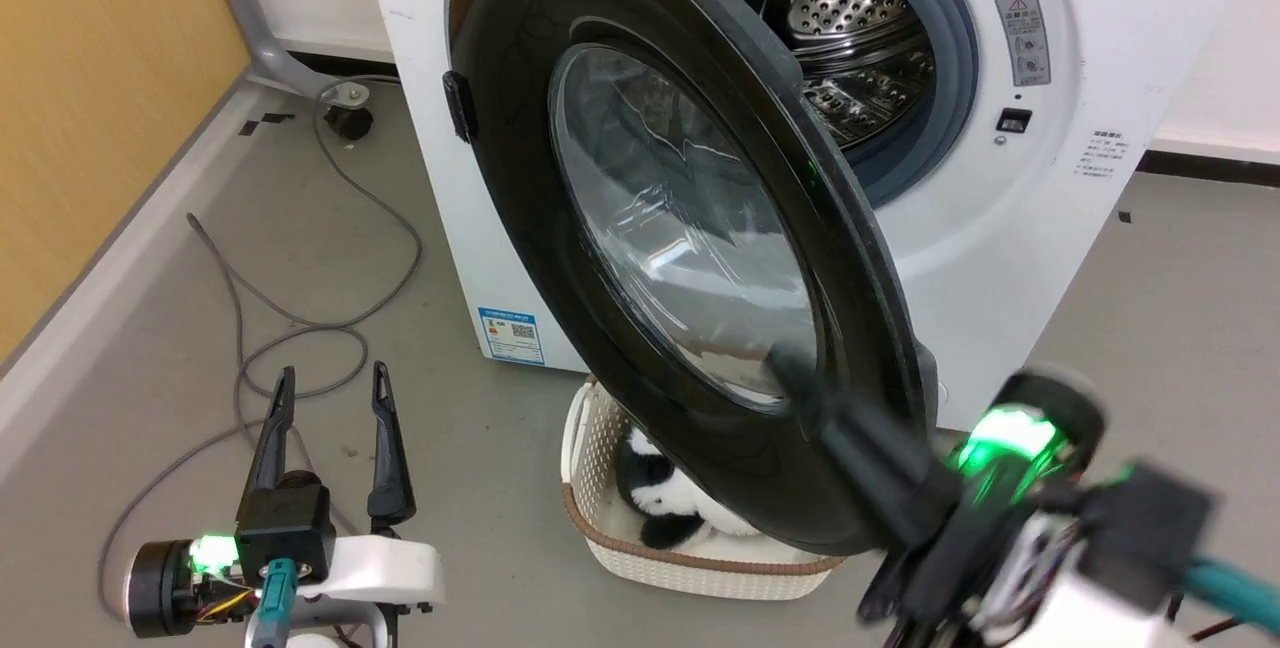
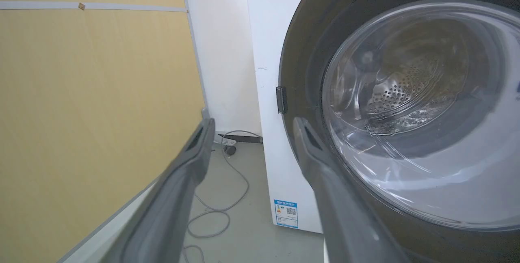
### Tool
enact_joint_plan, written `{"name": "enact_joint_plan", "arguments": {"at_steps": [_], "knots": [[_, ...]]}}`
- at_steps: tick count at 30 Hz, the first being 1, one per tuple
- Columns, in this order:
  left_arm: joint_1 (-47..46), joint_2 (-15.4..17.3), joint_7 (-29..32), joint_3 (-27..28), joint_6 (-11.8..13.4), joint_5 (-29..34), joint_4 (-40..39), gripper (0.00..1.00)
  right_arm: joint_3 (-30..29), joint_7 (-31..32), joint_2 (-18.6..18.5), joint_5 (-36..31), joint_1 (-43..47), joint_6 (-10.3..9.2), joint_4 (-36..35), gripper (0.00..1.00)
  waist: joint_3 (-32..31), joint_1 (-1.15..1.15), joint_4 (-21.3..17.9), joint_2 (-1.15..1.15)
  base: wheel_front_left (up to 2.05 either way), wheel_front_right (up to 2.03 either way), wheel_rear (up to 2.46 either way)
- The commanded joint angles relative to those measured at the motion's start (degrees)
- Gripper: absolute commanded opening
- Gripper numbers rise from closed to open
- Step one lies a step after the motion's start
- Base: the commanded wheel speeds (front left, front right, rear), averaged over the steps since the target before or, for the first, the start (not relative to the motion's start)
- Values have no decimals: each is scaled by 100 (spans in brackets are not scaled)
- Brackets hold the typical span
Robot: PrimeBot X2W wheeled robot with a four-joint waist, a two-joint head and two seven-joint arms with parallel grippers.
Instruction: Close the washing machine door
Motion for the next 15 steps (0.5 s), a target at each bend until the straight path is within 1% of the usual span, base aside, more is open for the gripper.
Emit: {"name": "enact_joint_plan", "arguments": {"at_steps": [1, 3, 7, 11, 15], "knots": [[70, -9, -25, 3, 21, 44, -25, 100, 121, -25, -99, -62, 64, 5, 95, 0, 3, 0, -6, 0, 0, 0, 0], [67, -2, -25, 12, 21, 40, -23, 100, 420, -25, -268, -160, 97, 5, 356, 0, 11, 0, -22, 0, 0, 0, 0], [87, -5, -25, 19, 35, 41, -31, 100, 793, -25, -473, -233, 210, 5, 937, 0, 28, 0, -63, 0, 0, 0, 0], [103, -21, -25, 7, 67, 52, -60, 100, 777, -25, -520, -182, 312, 5, 1444, 0, 72, 0, -116, 0, 0, 0, 0], [81, -34, -25, -11, 87, 58, -84, 100, 531, -25, -518, -114, 346, 5, 1845, 0, 153, 0, -173, 0, 0, 0, 0]]}}
